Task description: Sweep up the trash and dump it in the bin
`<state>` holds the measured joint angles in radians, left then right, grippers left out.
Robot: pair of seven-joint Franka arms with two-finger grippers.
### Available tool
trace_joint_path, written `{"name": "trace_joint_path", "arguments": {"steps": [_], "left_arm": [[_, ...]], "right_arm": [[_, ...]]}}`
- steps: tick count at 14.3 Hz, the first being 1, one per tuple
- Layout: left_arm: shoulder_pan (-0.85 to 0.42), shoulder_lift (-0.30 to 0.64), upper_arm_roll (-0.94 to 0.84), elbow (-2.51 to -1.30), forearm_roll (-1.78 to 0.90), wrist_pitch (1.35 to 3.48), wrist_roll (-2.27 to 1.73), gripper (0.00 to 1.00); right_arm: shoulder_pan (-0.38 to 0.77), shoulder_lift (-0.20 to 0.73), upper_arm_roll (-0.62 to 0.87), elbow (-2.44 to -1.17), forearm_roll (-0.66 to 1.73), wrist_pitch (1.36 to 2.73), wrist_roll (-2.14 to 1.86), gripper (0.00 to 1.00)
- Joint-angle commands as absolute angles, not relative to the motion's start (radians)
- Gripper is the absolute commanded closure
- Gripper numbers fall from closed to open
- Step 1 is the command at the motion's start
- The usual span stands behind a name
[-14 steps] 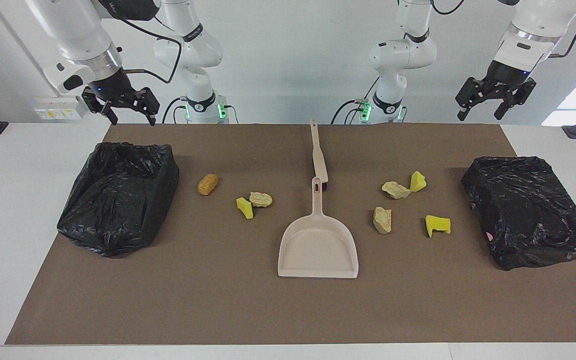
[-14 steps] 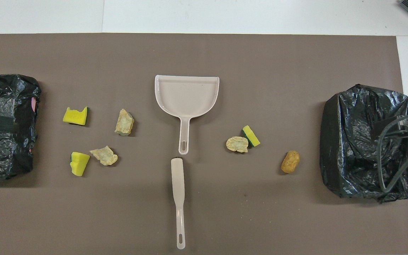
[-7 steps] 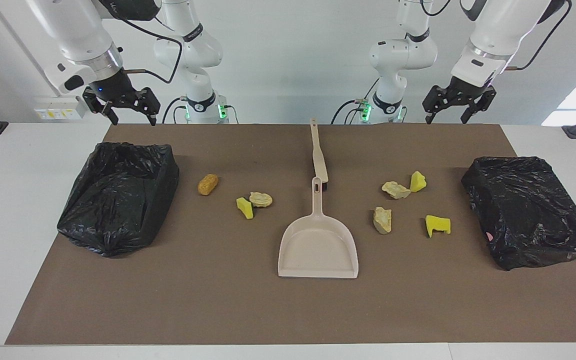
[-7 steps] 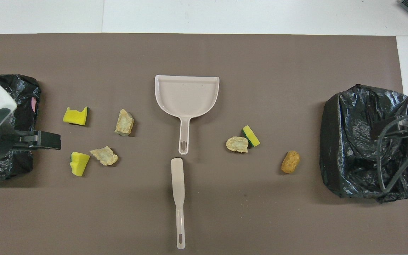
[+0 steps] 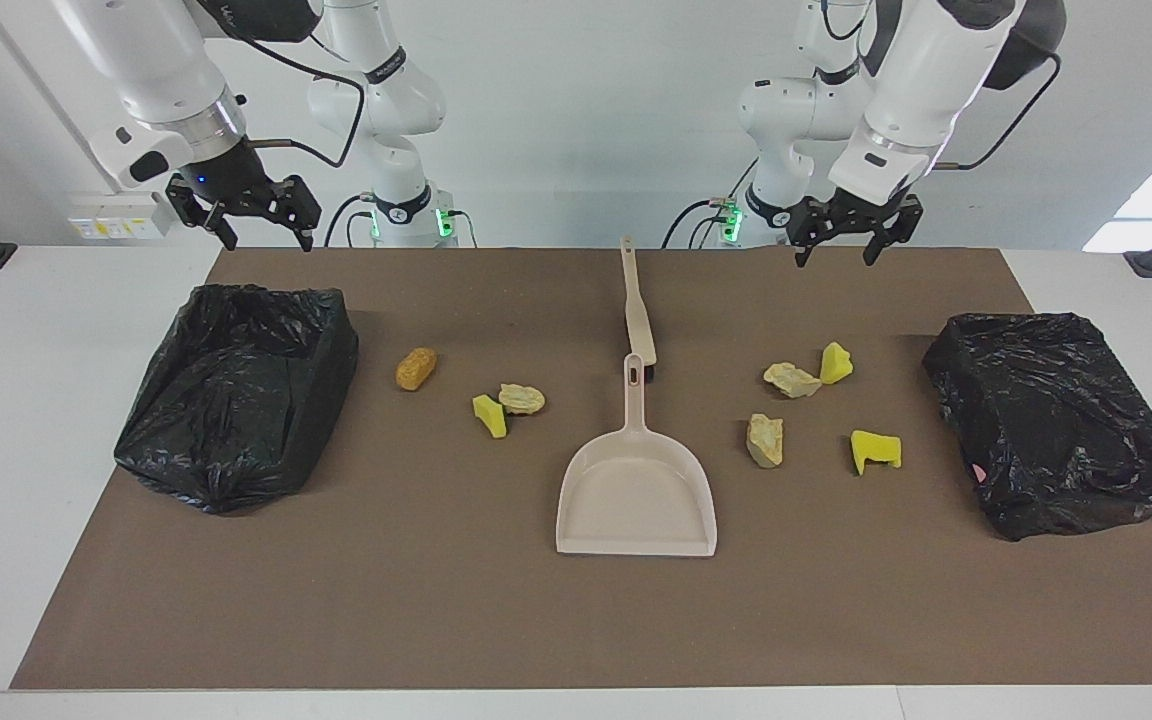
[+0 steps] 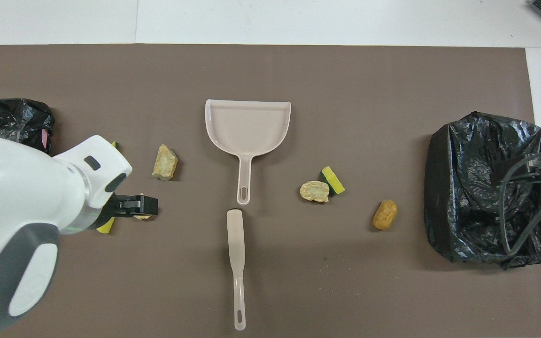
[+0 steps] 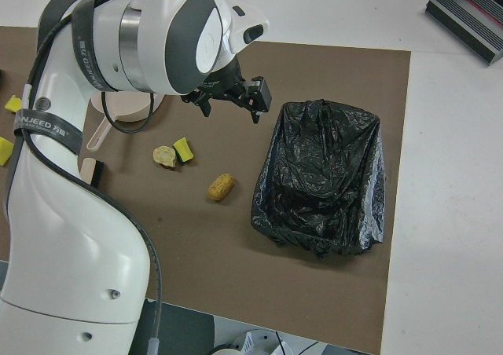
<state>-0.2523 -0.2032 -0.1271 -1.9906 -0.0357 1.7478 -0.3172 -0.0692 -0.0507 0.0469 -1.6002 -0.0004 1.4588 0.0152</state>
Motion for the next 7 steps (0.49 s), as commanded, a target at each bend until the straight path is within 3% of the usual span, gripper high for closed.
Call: {"name": "trace_joint_path", "arguments": {"steps": [1,7], "left_arm": [[-0.359,-0.291,-0.109,-2.118,-0.037,1.804,-0.406,0.0],[-0.573,-0.293,-0.11,-2.255,-0.037,1.934,-0.635,0.0]], "right_arm": [[-0.072,-0.058,0.051,-1.611,0.014,1.459,0.029,0.0],[-0.071,-0.057,0.051,-1.611,0.014,1.457,0.028,0.0]]}}
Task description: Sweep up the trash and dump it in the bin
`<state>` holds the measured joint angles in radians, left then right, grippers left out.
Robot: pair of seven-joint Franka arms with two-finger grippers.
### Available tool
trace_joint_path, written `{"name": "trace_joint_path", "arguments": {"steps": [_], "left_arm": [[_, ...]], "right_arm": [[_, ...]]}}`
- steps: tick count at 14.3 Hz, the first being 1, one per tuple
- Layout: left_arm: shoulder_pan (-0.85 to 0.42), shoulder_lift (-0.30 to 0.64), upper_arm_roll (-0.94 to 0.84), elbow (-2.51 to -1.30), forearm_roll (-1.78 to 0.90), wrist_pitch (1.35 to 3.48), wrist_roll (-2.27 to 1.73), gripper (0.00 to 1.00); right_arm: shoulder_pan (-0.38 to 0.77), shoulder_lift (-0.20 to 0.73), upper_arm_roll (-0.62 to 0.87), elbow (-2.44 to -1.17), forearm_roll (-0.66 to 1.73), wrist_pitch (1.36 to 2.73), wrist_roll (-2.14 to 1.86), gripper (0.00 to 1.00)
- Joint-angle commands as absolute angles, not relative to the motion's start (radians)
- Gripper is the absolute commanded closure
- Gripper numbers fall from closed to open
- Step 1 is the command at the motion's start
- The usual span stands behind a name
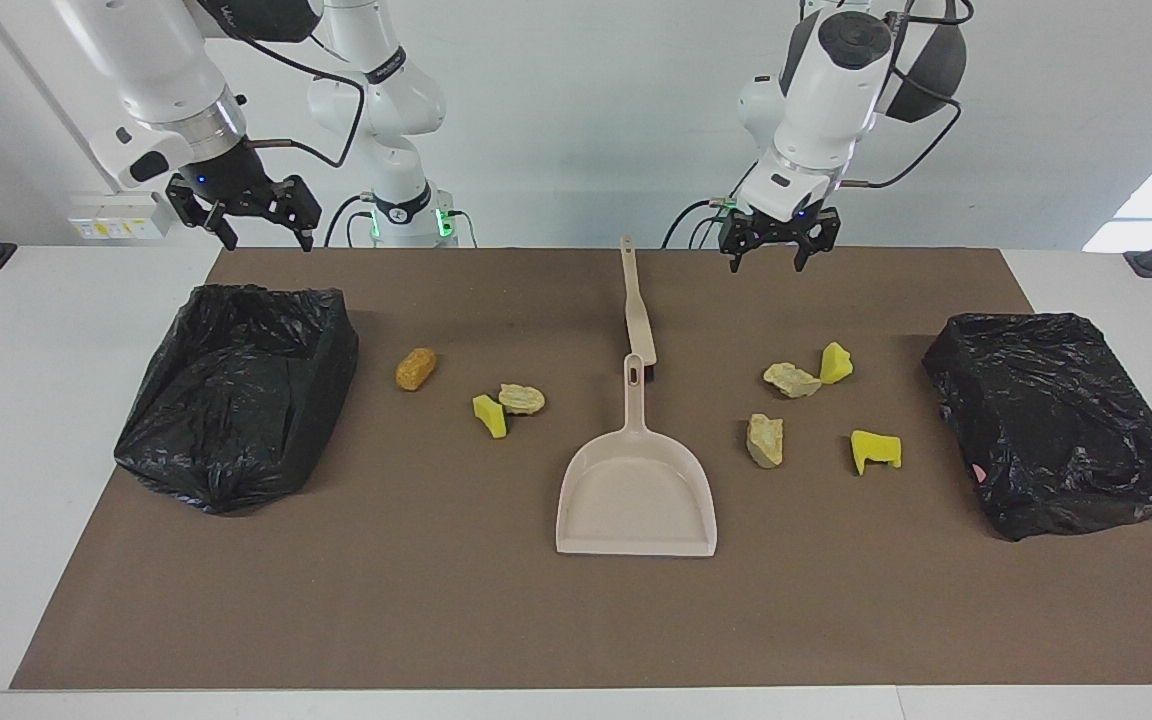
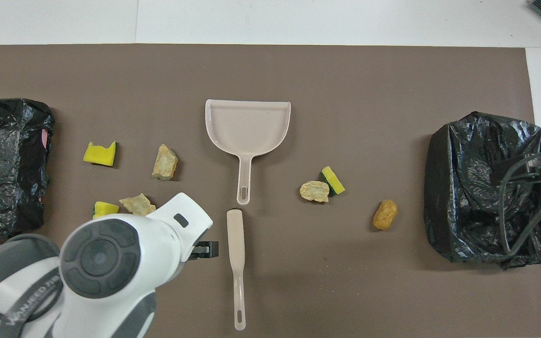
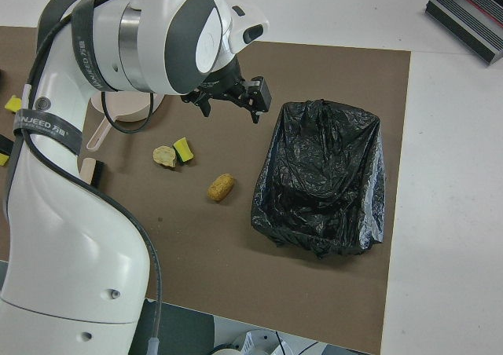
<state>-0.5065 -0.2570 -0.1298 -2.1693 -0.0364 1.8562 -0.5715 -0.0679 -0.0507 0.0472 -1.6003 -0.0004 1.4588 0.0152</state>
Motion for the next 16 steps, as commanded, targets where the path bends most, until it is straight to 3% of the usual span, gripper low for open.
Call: {"name": "trace_joint_path", "arguments": {"steps": [1,4,8,15,16], "left_arm": [[-0.603,-0.285,-0.11,-2.282,-0.037,1.977,-0.67,0.0],[-0.725,-0.198,-0.11,-2.374,-0.037,2.132,-0.747,0.0],[-0.821,-0.169,-0.11,-2.486,-0.037,2.281,-0.83,0.0],[-0.841,-0.14,-0.109,-2.49,-0.037,2.309,-0.85,0.0],[-0.839,-0.135,-0.109,-2.482,-0.037,2.301,-0.845,0.05]], "right_arm": [[-0.071,-0.055,0.052,-1.611,0.014,1.459,0.028,0.0],[-0.063,-0.034,0.052,-1.603,0.014,1.465,0.028,0.0],[-0.009,0.038,0.052,-1.553,0.011,1.468,0.038,0.0],[0.057,0.259,0.066,-1.323,0.011,1.491,0.112,0.0],[0.066,0.281,0.066,-1.307,0.011,1.499,0.123,0.0]]}}
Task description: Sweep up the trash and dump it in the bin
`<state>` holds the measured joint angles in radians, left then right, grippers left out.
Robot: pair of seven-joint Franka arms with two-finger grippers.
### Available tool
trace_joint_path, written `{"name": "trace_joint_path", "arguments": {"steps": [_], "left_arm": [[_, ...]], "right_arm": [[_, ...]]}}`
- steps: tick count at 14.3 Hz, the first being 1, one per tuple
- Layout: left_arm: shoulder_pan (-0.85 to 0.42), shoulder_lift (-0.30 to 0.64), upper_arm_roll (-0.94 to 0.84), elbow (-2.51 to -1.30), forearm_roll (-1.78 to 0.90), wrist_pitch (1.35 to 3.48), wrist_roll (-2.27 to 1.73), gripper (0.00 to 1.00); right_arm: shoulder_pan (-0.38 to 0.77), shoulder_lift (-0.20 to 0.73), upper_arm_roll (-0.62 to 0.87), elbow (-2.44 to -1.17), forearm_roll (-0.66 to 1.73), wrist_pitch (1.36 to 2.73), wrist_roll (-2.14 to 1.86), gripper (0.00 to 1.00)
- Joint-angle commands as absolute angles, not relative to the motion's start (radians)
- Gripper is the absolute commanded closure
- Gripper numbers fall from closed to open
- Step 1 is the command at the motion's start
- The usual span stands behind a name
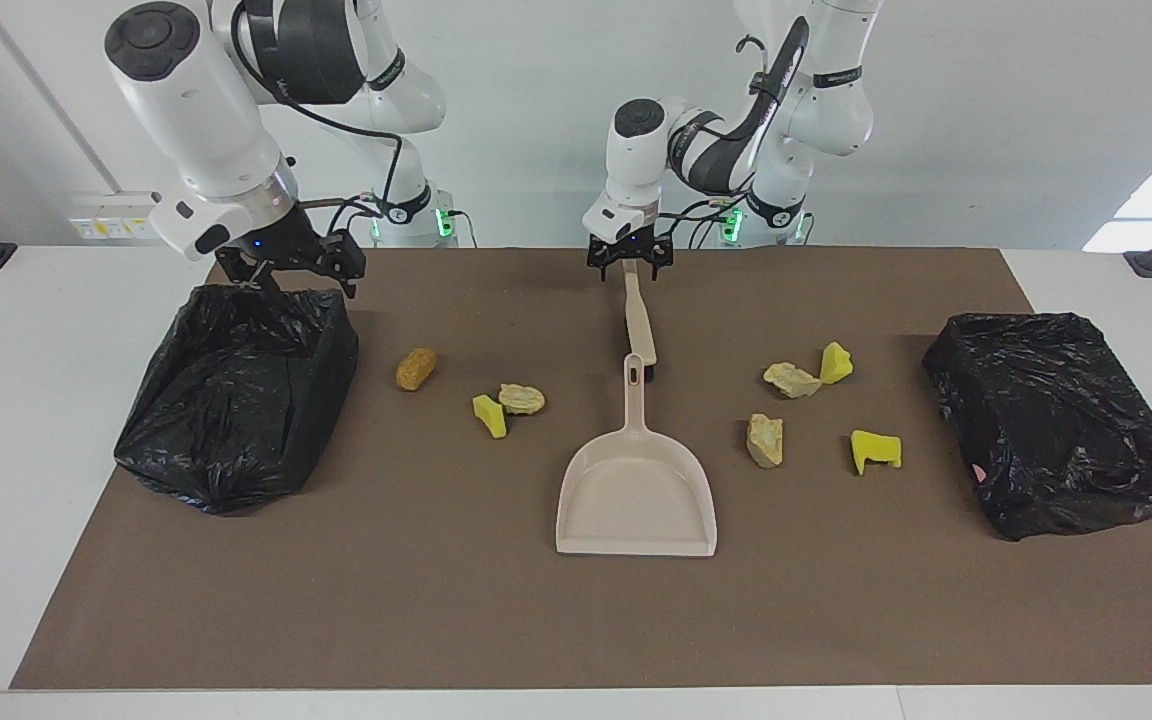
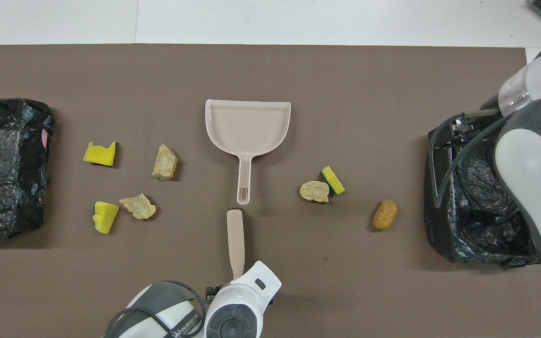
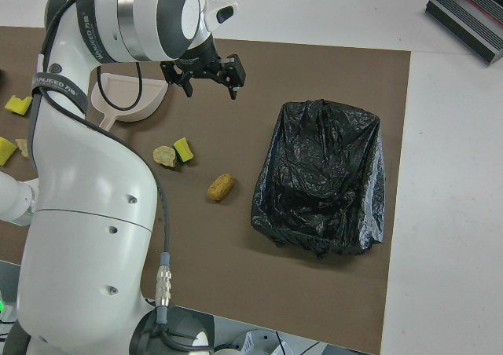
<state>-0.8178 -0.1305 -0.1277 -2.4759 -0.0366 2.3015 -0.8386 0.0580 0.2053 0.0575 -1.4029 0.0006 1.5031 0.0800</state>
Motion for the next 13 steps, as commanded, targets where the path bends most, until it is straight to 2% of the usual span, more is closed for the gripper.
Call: {"name": "trace_joint_path", "arguments": {"steps": [1,2,3,8,13], "left_arm": [[-0.836,-0.135,-0.109,-2.482,-0.037,2.289,-0.839,0.26],[-0.827,-0.138,-0.107,-2.474,-0.037,2.266,-0.836,0.6],[-0.813,-0.141,-0.106,-2.448,-0.037,2.219,-0.833,1.0],[-0.807,-0.14,-0.104,-2.419,-0.035,2.145,-0.804,1.0],[-0.761,-0.17,-0.097,-2.386,-0.034,2.109,-0.767,1.0]], "right_arm": [[0.078,0.293,0.066,-1.302,0.009,1.52,0.126,0.0],[0.081,0.304,0.066,-1.302,0.011,1.54,0.127,0.0],[0.081,0.316,0.067,-1.302,0.012,1.554,0.135,0.0],[0.11,0.325,0.067,-1.313,0.018,1.603,0.201,0.0],[0.198,0.314,0.075,-1.364,0.031,1.663,0.299,0.0]]}}
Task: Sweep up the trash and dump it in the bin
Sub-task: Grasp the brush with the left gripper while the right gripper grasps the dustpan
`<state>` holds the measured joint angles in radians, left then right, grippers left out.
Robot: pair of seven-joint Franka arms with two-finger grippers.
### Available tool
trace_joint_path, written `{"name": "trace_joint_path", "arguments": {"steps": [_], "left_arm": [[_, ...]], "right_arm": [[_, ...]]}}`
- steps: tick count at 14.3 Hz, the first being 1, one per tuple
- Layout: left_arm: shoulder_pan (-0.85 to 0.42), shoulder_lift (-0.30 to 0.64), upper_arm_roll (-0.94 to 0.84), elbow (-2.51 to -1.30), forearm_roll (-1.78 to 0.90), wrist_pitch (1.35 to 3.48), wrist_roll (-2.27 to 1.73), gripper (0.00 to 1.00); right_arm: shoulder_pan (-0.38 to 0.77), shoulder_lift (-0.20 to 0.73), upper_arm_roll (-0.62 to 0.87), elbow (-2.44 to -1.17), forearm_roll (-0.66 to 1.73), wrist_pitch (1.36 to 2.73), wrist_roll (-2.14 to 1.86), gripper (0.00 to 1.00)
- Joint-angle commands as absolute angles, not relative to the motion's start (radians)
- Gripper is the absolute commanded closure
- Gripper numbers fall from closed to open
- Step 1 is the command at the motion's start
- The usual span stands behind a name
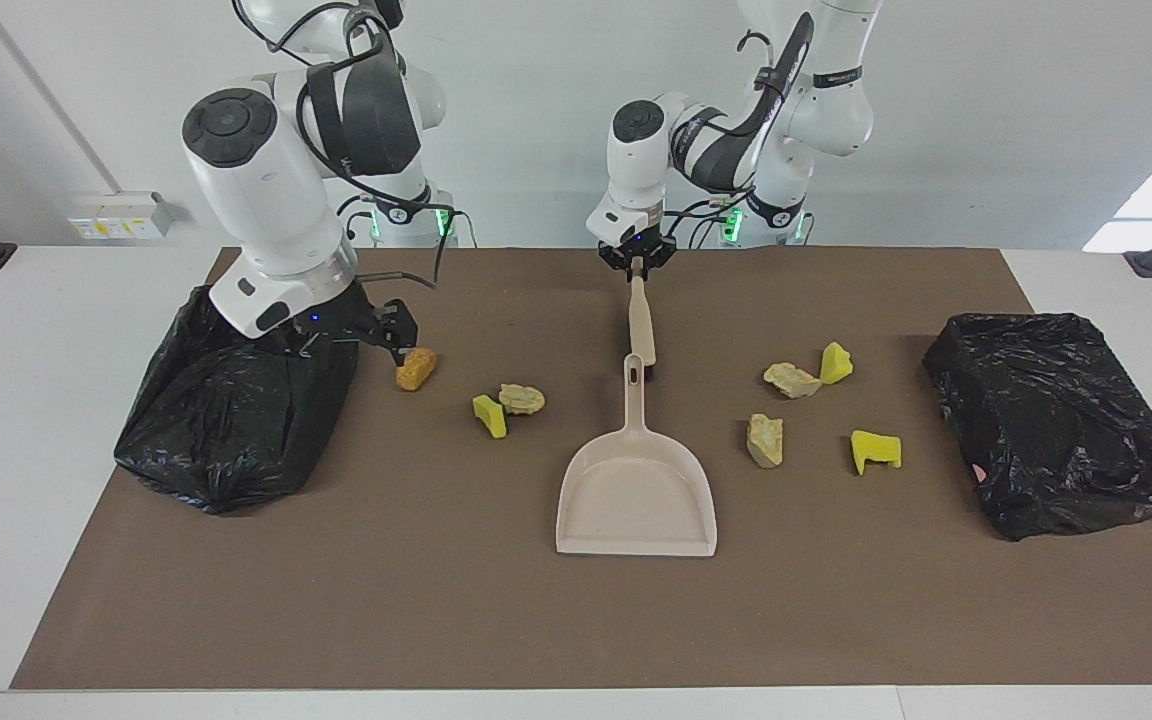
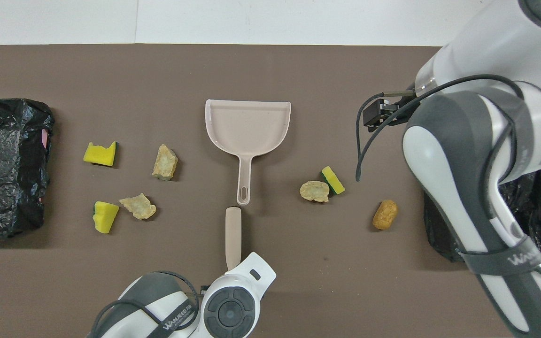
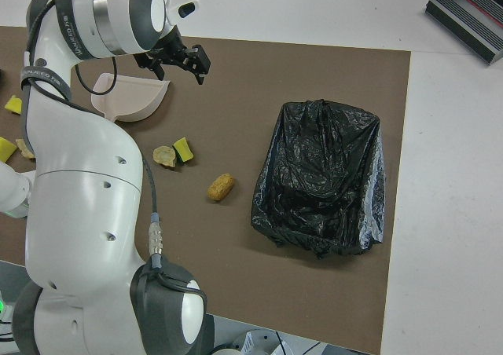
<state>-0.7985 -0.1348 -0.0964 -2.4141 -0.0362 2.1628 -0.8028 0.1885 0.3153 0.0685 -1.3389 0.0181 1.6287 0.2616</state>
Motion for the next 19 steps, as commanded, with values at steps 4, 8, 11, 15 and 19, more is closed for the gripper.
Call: {"name": "trace_joint_path", "arguments": {"steps": [4,8,11,15,19], "left_arm": [[-0.603,-0.314,-0.095,-2.339,-0.032,1.922,-0.605,1.0],[-0.37,-0.385,-0.095,-2.252,0.007,1.706,-0.436,1.0],[-0.192,-0.364,-0.097,-2.195,0.02,1.697,-0.289,1.0],[-0.017,-0.325,-0.095,-2.184,0.037,1.726,-0.126,1.0],[0.078,-0.238,-0.095,-2.158,0.061,1.762,-0.018,1.0]], "right_arm": [[0.219,0.316,0.09,-1.429,0.131,1.77,0.278,0.0],[0.288,0.325,0.091,-1.48,0.153,1.871,0.294,0.0],[0.362,0.34,0.089,-1.522,0.135,1.963,0.368,0.0],[0.445,0.385,0.087,-1.519,0.072,2.035,0.471,0.0],[0.538,0.478,0.087,-1.502,-0.055,2.111,0.659,0.0]]}}
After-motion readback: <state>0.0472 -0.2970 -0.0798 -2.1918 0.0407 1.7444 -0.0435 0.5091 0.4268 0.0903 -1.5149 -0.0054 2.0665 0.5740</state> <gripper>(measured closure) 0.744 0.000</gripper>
